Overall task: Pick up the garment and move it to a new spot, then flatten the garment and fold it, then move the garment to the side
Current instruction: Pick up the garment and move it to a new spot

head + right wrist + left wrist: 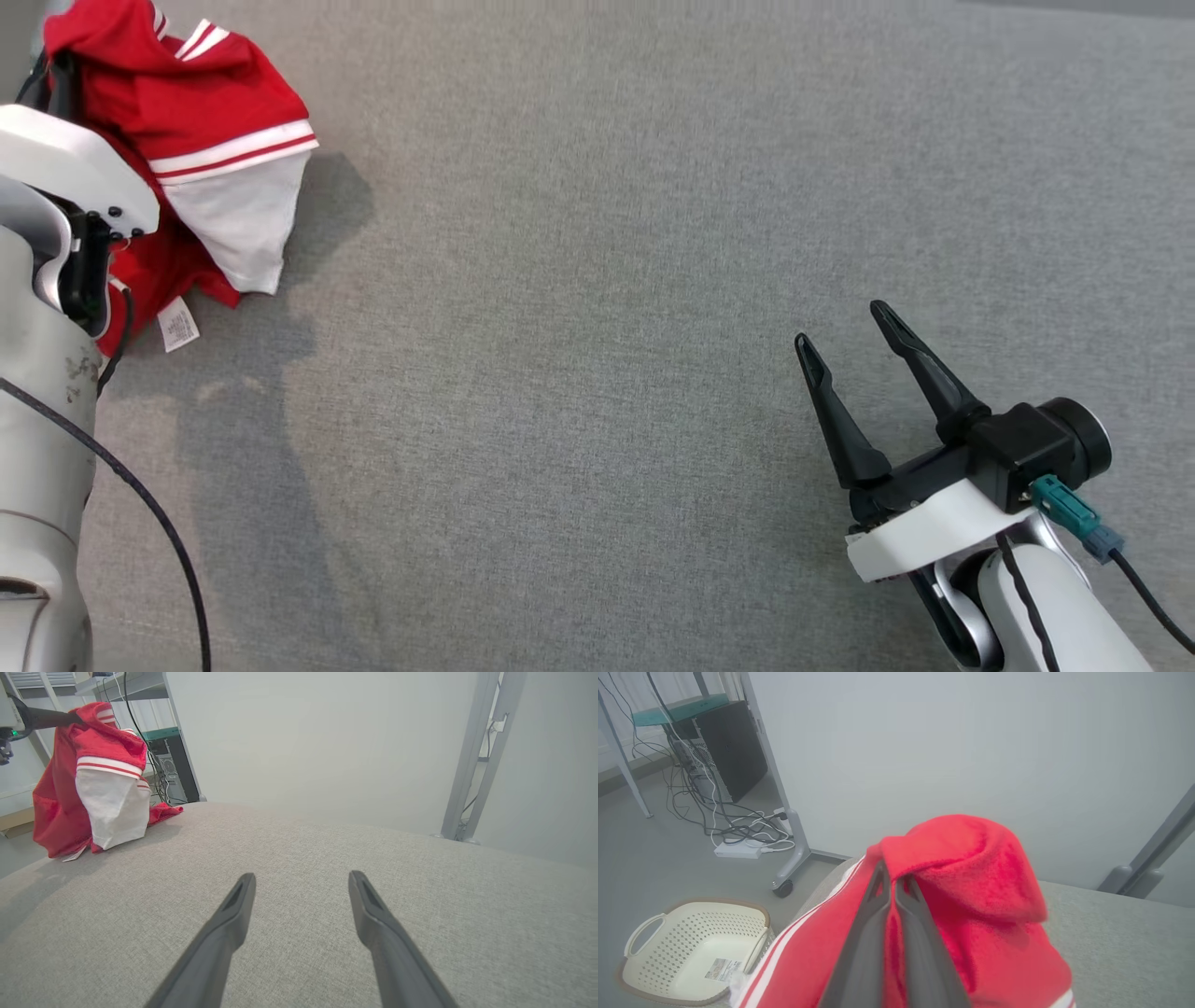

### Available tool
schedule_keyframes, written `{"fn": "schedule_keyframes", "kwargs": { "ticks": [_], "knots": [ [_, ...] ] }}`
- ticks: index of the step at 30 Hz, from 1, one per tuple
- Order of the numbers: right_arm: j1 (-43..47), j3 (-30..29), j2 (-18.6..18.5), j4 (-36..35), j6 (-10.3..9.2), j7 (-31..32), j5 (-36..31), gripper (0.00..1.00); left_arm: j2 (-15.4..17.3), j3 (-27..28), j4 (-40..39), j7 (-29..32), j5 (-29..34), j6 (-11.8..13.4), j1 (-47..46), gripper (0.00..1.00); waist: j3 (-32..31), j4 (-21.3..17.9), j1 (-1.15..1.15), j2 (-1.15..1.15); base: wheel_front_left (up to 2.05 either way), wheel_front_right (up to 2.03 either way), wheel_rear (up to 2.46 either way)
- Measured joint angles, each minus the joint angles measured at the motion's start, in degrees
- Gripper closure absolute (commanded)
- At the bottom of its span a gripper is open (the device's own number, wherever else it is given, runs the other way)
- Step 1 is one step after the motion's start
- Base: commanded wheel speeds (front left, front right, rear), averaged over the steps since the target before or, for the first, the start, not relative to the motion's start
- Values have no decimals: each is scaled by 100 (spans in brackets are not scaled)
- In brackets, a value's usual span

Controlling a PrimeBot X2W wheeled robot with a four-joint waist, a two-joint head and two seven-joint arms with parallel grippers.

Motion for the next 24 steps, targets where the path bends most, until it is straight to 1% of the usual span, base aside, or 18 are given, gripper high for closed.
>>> {"fn": "schedule_keyframes", "kwargs": {
  "ticks": [3,7,10,15,19,24],
  "knots": [
    [24,-113,79,87,0,-34,-45,0,-47,-48,-243,-178,-41,-45,69,100,-184,-34,0,0,0,0,0],
    [31,-403,134,147,0,-85,-62,0,-153,-126,-716,-336,-99,-52,192,100,-402,-97,0,0,0,0,0],
    [12,-554,166,178,0,-109,-102,0,-202,-187,-1181,-388,-127,-68,336,100,-547,-167,0,0,0,0,0],
    [9,-818,237,212,0,-152,-113,0,-378,-307,-2093,-405,-227,-70,720,100,-774,-336,0,0,0,0,0],
    [17,-992,271,203,0,-159,-152,0,-543,-428,-2942,-162,-312,-67,1041,100,-891,-513,0,0,0,0,0],
    [21,-1194,307,164,0,-194,-179,0,-789,-708,-4167,389,-339,67,1481,100,-947,-748,0,0,0,0,0]
  ]
}}
